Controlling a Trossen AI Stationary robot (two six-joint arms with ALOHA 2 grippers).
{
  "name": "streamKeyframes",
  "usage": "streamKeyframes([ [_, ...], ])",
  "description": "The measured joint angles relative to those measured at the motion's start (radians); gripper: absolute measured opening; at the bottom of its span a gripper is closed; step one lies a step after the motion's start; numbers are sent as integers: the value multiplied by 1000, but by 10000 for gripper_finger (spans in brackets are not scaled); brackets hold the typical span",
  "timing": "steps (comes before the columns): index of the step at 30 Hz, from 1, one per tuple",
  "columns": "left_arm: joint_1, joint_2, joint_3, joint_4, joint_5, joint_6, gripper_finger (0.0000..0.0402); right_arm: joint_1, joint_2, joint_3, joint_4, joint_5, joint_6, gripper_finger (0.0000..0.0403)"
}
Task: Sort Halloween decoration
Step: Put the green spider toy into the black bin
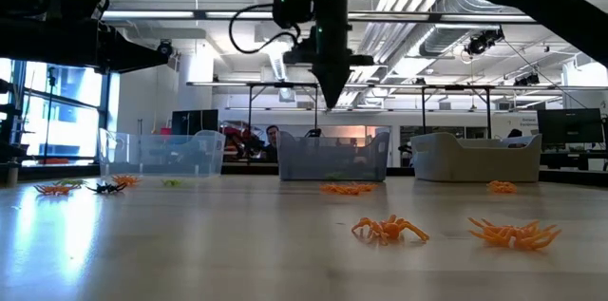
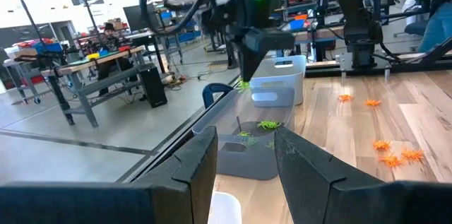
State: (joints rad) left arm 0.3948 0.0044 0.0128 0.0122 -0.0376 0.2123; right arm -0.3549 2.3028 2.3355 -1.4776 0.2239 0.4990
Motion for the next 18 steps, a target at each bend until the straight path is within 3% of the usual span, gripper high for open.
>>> streamKeyframes([
  [6, 0, 0, 0, 0, 0, 0, 131, -24, 1, -57, 11, 4, -56, 10],
  [18, 0, 0, 0, 0, 0, 0, 131, -16, 1, -153, 58, 4, -31, 106],
])
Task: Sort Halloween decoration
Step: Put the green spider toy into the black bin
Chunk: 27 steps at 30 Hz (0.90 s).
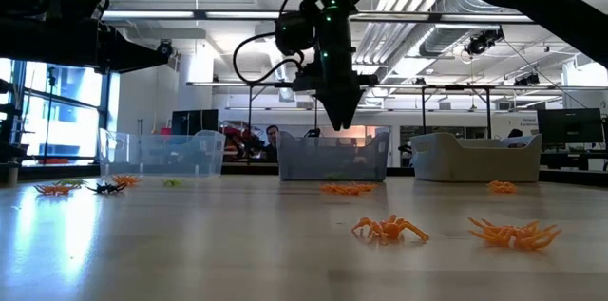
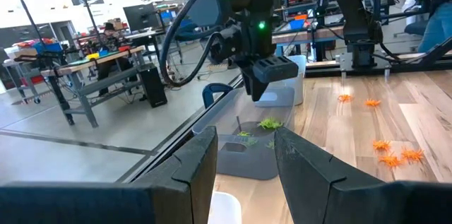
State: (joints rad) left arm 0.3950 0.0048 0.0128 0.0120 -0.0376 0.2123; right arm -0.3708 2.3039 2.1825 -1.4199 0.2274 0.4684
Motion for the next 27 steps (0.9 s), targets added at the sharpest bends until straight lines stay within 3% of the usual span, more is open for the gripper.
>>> streamKeyframes([
  [8, 0, 0, 0, 0, 0, 0, 131, 35, -35, 36, -40, -10, 52, 110],
  [12, 0, 0, 0, 0, 0, 0, 131, 97, -107, 49, -68, 60, 106, 110],
  [17, 0, 0, 0, 0, 0, 0, 131, 221, -184, 49, -150, 165, 252, 110],
  [27, 0, 0, 0, 0, 0, 0, 131, 584, -177, 30, -145, 174, 592, 110],
])
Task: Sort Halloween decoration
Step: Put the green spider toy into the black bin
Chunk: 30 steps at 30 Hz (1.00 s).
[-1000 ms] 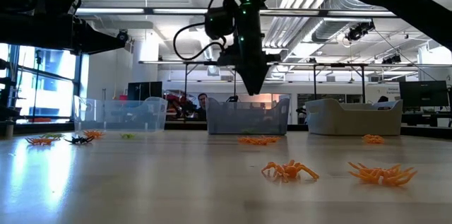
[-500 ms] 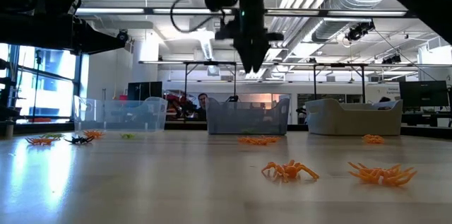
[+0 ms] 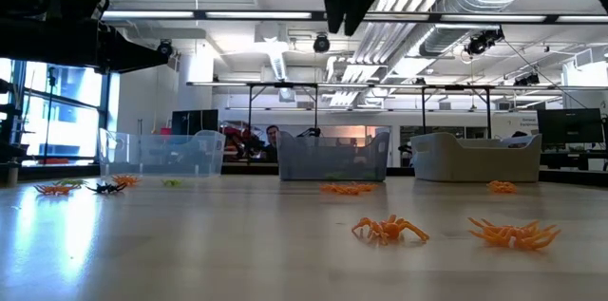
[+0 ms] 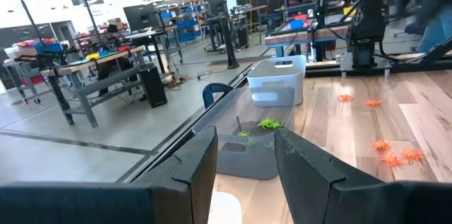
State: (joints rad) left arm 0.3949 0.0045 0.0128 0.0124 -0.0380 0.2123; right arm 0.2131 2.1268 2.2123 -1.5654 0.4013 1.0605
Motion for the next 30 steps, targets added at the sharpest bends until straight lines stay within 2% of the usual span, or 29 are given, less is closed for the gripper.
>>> streamKeyframes([
  [10, 0, 2, 0, 0, 0, 0, 131, 366, 15, -237, 59, -146, 684, 110],
  [18, 0, 2, 0, 0, 0, 0, 131, 575, 15, -345, 84, -316, 1150, 110],
  [21, 0, 2, 0, 0, 0, 0, 131, 625, 14, -385, 98, -410, 1260, 110],
  [27, 0, 2, 0, 0, 0, 0, 131, 661, 15, -479, 82, -606, 1307, 110],
  [30, 0, 2, 0, 0, 0, 0, 131, 660, 15, -534, 86, -648, 1317, 110],
])
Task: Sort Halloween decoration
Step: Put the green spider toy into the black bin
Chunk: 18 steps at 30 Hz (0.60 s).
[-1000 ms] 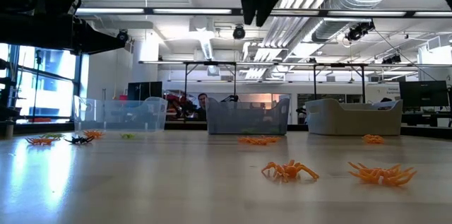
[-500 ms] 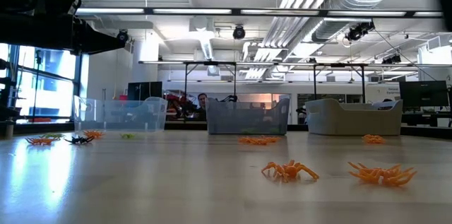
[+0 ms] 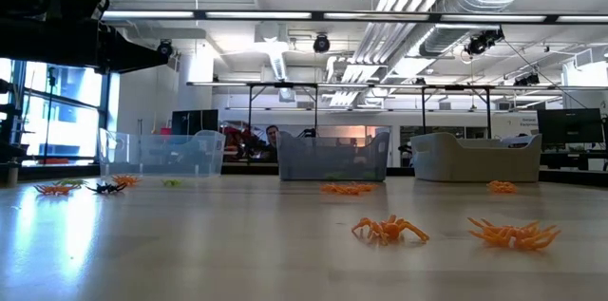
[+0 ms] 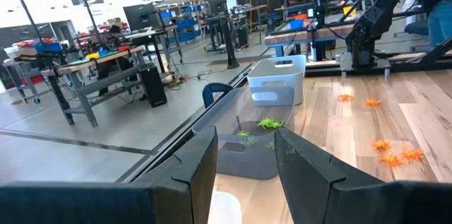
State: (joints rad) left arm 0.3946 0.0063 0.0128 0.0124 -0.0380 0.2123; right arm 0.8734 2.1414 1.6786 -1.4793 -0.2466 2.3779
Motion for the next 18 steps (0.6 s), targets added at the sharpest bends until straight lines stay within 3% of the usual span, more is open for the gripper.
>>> streamKeyframes([
  [9, 0, 0, 0, 0, 0, 0, 131, 15, -61, -196, 204, -57, 26, 110],
  [18, 0, 0, 0, 0, 0, 0, 131, 41, -195, -357, 288, -42, 26, 110],
])
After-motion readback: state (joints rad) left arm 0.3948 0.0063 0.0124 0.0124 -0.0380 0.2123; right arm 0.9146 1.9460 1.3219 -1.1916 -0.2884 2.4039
